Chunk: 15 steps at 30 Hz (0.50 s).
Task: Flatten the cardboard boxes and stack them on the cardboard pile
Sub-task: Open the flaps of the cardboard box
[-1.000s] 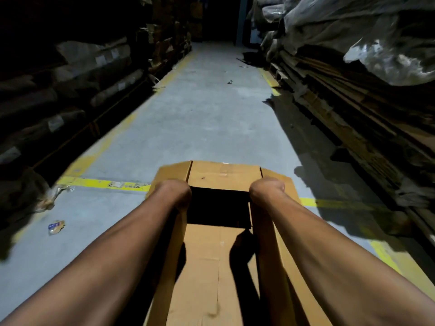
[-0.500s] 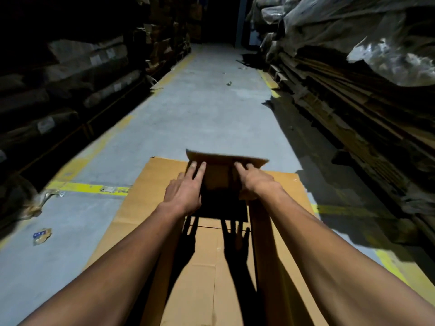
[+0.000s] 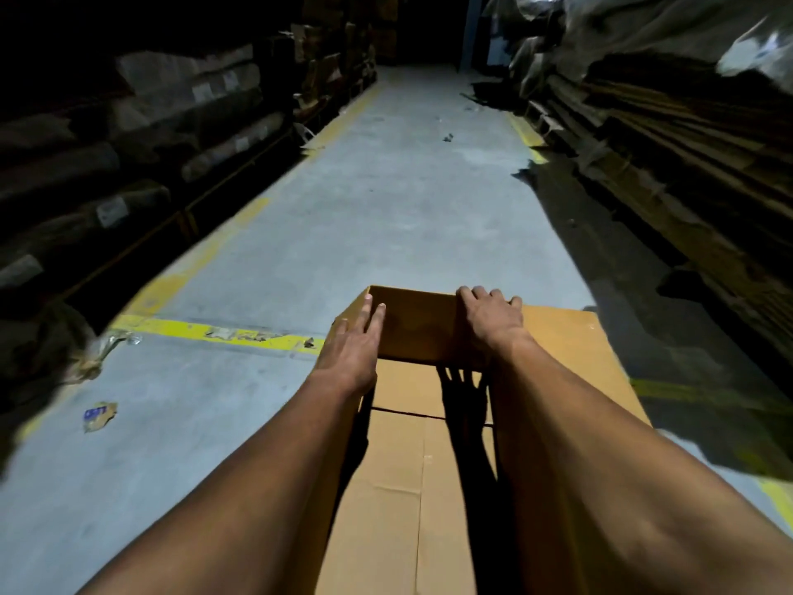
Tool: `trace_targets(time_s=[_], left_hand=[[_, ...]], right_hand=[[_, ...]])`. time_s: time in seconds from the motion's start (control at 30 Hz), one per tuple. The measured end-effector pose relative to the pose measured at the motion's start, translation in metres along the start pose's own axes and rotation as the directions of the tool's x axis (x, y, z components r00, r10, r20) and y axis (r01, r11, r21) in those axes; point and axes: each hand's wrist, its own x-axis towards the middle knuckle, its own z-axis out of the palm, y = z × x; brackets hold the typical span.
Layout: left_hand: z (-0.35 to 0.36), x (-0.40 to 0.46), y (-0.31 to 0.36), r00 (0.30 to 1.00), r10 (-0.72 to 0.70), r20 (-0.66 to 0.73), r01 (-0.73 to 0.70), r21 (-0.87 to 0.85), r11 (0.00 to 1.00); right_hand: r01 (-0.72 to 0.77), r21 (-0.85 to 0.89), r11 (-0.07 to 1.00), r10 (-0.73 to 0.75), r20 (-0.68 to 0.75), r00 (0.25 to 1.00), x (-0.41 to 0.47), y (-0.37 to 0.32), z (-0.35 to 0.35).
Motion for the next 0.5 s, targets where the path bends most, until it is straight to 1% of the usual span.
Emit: trace_targets(time_s=[0.03, 0.1, 0.17, 0.23, 0.27, 0.3, 0.33, 0.37, 0.4, 0.43, 0.47, 0.5], left_hand=[[0.000, -0.002, 0.000, 1.000, 0.003, -0.001, -0.003, 0.000, 1.000], [0.003, 0.000, -0.001, 1.000, 0.006, 0.006, -0.006, -0.015, 1.000], [0.002, -0.002, -0.007, 0.999, -0.010, 0.034, 0.013, -0.080, 0.997], [-0.004, -0.014, -0.011, 0.995, -0.060, 0.086, 0.071, -0.137, 0.988], [-0.010, -0.022, -0.012, 0.985, -0.117, 0.124, 0.135, -0.141, 0.981], [-0.019, -0.034, -0.012, 0.972, -0.174, 0.160, 0.195, -0.125, 0.973], [-0.028, -0.045, -0.014, 0.954, -0.229, 0.194, 0.248, -0.080, 0.965], [-0.040, -0.060, -0.014, 0.928, -0.279, 0.249, 0.286, 0.008, 0.958], [-0.052, -0.074, -0.013, 0.892, -0.309, 0.329, 0.288, 0.113, 0.951], [-0.064, -0.087, -0.011, 0.837, -0.325, 0.440, 0.262, 0.200, 0.944], [-0.074, -0.102, -0.006, 0.772, -0.330, 0.544, 0.221, 0.257, 0.941], [-0.085, -0.116, -0.001, 0.737, -0.325, 0.593, 0.192, 0.277, 0.942]], right_hand=[[0.004, 0.016, 1.000, -0.004, 0.041, 0.999, 0.002, 0.000, -0.004], [0.001, 0.116, 0.993, -0.019, 0.155, 0.988, 0.010, 0.005, -0.013], [0.014, 0.205, 0.979, -0.060, 0.220, 0.974, 0.011, 0.011, -0.018], [0.046, 0.277, 0.960, -0.093, 0.157, 0.983, -0.005, 0.013, -0.019], [0.035, 0.288, 0.957, -0.069, 0.109, 0.992, -0.017, 0.013, -0.018], [-0.006, 0.264, 0.965, -0.011, 0.064, 0.998, -0.035, 0.013, -0.018], [-0.075, 0.188, 0.979, 0.070, 0.034, 0.997, -0.049, 0.015, -0.016], [-0.156, 0.092, 0.983, 0.154, 0.032, 0.988, -0.068, 0.018, -0.015], [-0.226, 0.001, 0.974, 0.225, 0.058, 0.973, -0.084, 0.021, -0.015], [-0.247, -0.091, 0.965, 0.257, 0.130, 0.958, -0.098, 0.024, -0.017], [-0.214, -0.156, 0.964, 0.248, 0.246, 0.937, -0.114, 0.028, -0.023], [-0.152, -0.178, 0.972, 0.212, 0.394, 0.894, -0.125, 0.033, -0.029]])
